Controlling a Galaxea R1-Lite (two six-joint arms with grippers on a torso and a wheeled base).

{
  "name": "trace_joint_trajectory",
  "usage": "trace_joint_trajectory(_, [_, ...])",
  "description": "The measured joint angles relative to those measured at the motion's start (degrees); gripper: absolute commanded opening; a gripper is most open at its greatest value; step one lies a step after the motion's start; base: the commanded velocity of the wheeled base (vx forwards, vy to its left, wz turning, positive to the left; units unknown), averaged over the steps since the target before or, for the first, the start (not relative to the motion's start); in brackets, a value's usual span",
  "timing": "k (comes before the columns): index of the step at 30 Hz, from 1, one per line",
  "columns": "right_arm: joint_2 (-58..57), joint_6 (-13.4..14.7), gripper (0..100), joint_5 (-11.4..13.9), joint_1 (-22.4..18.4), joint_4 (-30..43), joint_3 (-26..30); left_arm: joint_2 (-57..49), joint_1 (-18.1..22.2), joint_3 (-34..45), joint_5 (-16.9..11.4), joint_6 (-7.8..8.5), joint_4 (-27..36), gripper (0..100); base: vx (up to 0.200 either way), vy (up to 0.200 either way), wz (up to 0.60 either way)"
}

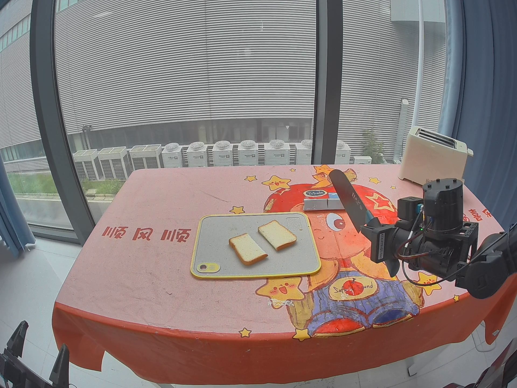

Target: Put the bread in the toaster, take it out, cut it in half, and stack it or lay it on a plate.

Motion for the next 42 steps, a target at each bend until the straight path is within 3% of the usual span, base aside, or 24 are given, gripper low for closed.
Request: trace_joint_trajectory(42, [1.3,0.0,0,0.1,-1.4,0.0,-0.6,0.2,0.0,0.0,0.0,-0.01,0.0,100,0.0,0.0,0.0])
